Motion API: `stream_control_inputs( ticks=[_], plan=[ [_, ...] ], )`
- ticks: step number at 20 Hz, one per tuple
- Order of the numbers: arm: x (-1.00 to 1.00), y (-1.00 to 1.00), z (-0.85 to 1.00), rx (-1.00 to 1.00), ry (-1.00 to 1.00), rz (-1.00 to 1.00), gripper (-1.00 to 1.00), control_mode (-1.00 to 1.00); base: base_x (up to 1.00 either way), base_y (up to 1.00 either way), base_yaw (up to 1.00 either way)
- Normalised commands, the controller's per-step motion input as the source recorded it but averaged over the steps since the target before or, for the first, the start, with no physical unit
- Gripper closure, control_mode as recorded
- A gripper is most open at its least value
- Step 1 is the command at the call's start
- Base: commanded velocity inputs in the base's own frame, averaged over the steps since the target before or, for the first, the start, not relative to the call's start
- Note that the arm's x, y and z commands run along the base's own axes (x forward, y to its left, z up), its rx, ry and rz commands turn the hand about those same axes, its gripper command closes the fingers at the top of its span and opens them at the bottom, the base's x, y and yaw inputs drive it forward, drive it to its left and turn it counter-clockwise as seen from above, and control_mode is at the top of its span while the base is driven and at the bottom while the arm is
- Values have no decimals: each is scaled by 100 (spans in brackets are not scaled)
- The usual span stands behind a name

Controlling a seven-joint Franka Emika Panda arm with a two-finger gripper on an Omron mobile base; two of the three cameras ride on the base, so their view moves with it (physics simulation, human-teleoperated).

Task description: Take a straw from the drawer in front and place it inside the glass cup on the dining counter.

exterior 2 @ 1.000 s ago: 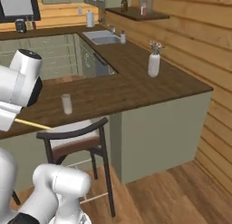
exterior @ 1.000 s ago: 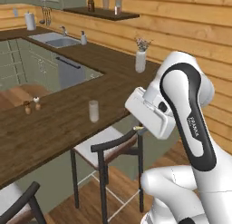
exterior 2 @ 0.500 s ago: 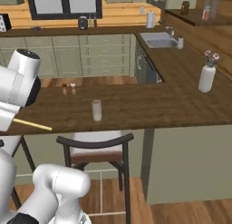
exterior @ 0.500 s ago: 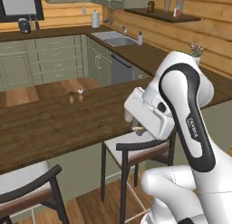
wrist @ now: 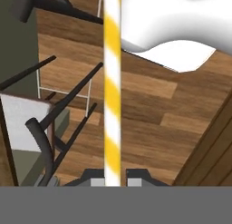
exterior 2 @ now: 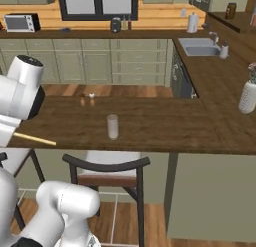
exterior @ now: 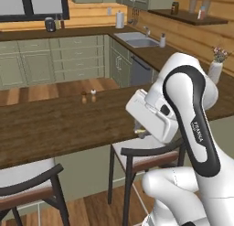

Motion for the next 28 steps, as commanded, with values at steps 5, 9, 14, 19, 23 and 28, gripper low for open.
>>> stream_control_inputs(
  ticks=[5,9,14,19,23,28],
  plan=[
    [0,0,0,0,0,0,100,100,22,-36,15],
    [0,-7,-7,7,0,0,100,-100,0,-19,1],
    [4,-29,28,19,0,1,100,-100,0,0,0],
    [63,-49,77,24,6,0,100,-100,0,0,0],
    [94,-72,55,33,15,0,100,-100,0,0,0],
    [100,-33,3,26,22,0,100,-100,0,0,0]
  ],
)
